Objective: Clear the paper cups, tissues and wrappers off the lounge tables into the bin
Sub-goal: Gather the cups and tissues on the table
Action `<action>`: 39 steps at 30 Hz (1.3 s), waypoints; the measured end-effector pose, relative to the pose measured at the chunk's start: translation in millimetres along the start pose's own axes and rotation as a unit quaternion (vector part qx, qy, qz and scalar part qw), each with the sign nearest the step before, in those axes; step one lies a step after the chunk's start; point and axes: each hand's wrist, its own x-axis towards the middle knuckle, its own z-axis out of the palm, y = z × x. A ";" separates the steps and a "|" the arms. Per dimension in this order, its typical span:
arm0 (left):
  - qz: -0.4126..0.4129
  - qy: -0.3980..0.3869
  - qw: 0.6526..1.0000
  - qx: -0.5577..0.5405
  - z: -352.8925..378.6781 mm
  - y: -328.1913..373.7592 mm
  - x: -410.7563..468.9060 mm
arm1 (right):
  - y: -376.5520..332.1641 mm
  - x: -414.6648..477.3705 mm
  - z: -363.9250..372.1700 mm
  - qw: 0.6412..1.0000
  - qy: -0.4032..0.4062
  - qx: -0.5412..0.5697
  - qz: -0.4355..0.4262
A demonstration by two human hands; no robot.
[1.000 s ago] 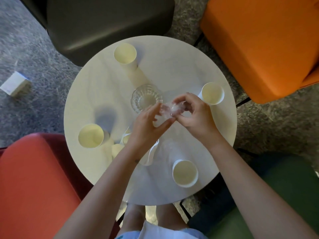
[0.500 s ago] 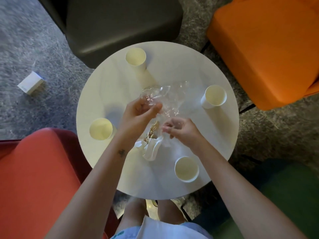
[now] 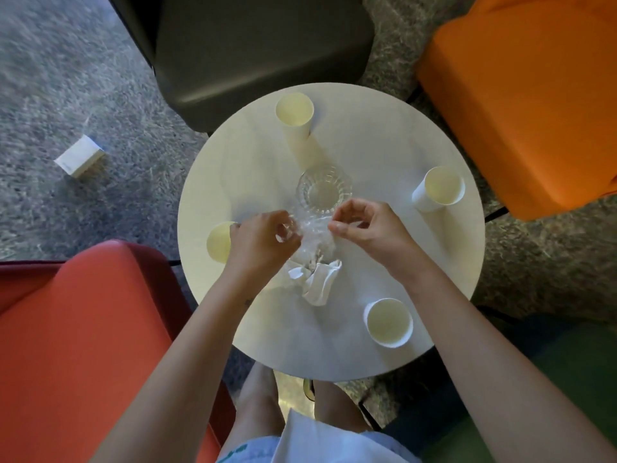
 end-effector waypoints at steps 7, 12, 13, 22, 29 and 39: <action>-0.126 -0.065 0.940 -0.311 -19.1 -27.7 8.8 | -2.1 -3.2 65.9 0.989 0.033 0.145 0.021; -0.112 -0.128 0.910 -0.377 -41.9 -45.0 12.6 | -12.4 11.6 101.0 0.992 0.101 0.067 0.042; -0.105 -0.139 0.906 -0.385 -46.6 -49.0 14.1 | -13.8 16.0 105.7 0.993 0.104 0.037 0.040; -0.109 -0.061 0.891 -0.436 -72.3 -93.2 29.8 | -11.0 48.4 147.3 0.984 0.167 -0.036 -0.040; -0.028 0.021 0.919 -0.393 -86.2 -119.7 40.4 | -10.2 53.8 169.9 0.976 0.158 0.149 -0.020; 0.067 -0.011 0.981 -0.183 -62.2 -145.4 35.3 | 24.9 49.8 172.0 0.969 0.218 -0.112 -0.036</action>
